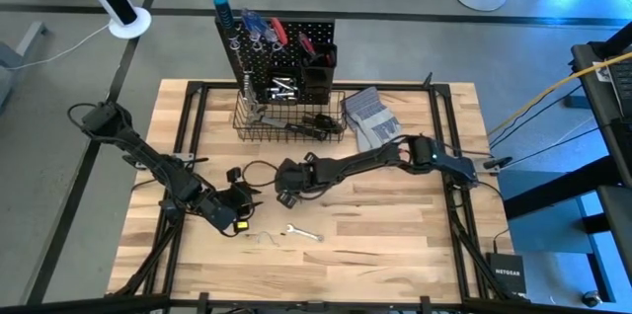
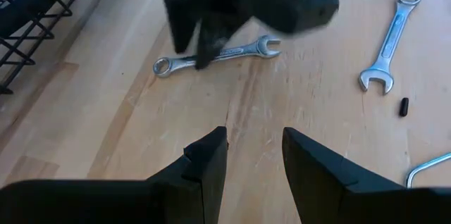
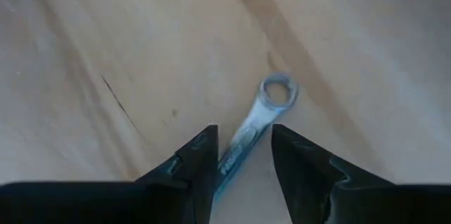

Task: Hang tools onto peg board
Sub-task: Hang the wrench on the peg board

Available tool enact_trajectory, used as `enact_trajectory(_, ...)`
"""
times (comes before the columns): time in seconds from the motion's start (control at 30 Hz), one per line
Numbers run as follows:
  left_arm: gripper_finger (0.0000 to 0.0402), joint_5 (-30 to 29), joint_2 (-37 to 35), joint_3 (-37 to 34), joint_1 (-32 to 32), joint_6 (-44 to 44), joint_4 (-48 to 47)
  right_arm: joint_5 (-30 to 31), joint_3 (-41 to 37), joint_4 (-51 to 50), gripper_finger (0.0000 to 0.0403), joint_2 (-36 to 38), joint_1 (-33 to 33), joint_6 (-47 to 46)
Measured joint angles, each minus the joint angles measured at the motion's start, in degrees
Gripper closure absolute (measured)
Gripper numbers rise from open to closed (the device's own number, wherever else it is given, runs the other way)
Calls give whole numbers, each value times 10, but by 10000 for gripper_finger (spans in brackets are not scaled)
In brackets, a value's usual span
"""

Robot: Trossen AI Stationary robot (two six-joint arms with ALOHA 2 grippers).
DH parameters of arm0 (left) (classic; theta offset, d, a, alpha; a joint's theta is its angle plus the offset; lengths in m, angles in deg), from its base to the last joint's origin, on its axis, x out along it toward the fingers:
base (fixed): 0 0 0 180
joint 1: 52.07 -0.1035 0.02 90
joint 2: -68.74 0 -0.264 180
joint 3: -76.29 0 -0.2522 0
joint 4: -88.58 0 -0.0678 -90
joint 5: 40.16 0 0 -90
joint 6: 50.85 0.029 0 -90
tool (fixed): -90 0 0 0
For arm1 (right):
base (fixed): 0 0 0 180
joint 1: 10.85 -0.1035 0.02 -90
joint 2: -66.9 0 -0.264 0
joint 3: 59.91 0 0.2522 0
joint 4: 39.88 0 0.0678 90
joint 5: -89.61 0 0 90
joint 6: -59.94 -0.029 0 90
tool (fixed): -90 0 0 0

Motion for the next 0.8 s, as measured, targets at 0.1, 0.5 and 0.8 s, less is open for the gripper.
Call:
enact_trajectory(0.1,272,0,0,0,0,0,0,-10,0,-1,265,-11,2,-6)
enact_trajectory(0.5,272,0,0,0,0,0,1,-14,2,-1,296,-17,3,3)
enact_trajectory(0.8,272,0,0,0,0,-5,2,-25,1,-1,379,-17,-2,70)
